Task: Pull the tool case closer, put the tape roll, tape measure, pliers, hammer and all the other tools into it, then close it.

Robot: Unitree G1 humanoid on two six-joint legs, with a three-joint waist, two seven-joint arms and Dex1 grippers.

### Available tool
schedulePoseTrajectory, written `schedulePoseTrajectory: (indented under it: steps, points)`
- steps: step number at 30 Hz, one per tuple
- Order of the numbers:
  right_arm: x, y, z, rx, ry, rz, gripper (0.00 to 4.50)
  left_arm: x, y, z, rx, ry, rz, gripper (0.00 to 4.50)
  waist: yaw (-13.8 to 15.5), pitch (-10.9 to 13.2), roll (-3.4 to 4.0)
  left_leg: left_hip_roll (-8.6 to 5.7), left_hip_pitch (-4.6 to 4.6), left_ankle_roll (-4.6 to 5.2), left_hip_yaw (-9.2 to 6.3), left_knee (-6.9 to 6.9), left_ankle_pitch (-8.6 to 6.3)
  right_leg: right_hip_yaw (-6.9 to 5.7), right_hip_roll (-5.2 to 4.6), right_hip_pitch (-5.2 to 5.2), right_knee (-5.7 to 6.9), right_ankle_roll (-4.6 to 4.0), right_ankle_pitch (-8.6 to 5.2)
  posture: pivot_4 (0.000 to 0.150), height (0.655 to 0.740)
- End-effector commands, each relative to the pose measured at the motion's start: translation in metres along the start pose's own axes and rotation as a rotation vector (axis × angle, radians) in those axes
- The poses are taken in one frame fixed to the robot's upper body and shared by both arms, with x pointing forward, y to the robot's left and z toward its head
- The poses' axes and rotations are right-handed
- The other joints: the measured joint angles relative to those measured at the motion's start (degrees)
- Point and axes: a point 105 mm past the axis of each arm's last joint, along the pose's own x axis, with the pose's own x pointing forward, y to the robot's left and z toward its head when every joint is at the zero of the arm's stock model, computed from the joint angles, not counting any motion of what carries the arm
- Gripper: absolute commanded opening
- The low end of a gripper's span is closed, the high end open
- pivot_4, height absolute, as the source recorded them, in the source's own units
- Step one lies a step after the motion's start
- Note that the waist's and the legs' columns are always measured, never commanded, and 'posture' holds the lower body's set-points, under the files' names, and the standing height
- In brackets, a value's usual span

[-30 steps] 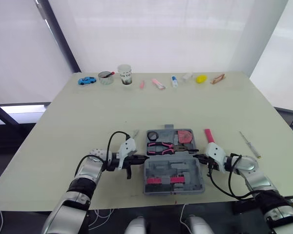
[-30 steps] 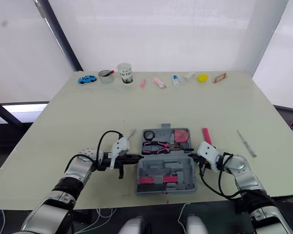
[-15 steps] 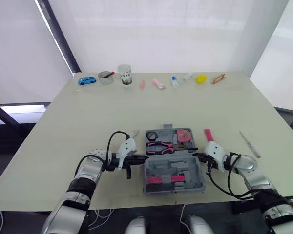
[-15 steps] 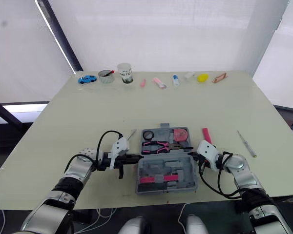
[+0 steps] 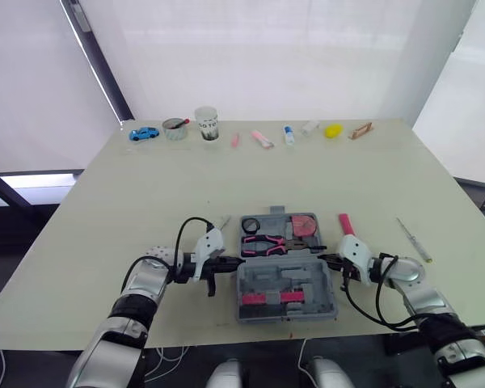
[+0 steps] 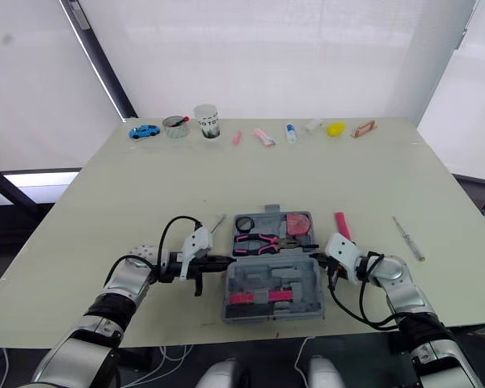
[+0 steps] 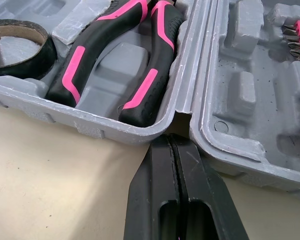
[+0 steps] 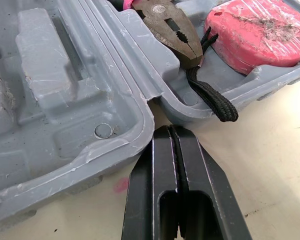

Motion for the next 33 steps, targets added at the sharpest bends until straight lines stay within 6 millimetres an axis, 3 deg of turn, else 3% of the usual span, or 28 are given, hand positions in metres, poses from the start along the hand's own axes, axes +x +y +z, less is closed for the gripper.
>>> schedulePoseTrajectory:
  steps: [1, 16, 27, 33]
  points:
    - [0.003, 0.004, 0.016, -0.039, -0.055, 0.021, 0.02, 0.001, 0.001, -0.001, 0.003, 0.011, 0.004, 0.0, 0.01, 0.0, 0.0, 0.0, 0.0, 0.0, 0.0, 0.0, 0.0, 0.0, 0.0, 0.0, 0.0, 0.0, 0.0, 0.15, 0.74]
    - [-0.014, -0.002, 0.002, -0.026, -0.008, -0.029, 0.02, -0.002, -0.003, 0.0, 0.008, 0.003, -0.016, 0.0, 0.2, 0.0, 0.0, 0.0, -0.02, 0.0, 0.01, 0.0, 0.0, 0.0, -0.01, 0.0, -0.02, 0.0, 0.0, 0.15, 0.74]
    - [-0.051, -0.01, 0.007, -0.009, -0.033, -0.129, 0.02, -0.019, -0.008, 0.025, 0.074, -0.104, -0.017, 0.0, 0.37, 0.02, 0.0, 0.0, -0.13, 0.0, -0.05, -0.03, -0.01, -0.02, -0.03, -0.04, -0.08, 0.0, -0.01, 0.15, 0.74]
    - [-0.081, -0.015, 0.009, 0.112, -0.124, -0.258, 0.02, -0.046, -0.017, 0.042, 0.065, -0.202, 0.024, 0.0, 0.43, 0.03, -0.01, 0.02, -0.14, 0.0, -0.2, -0.04, -0.01, 0.03, -0.08, -0.06, -0.1, 0.0, -0.01, 0.15, 0.74]
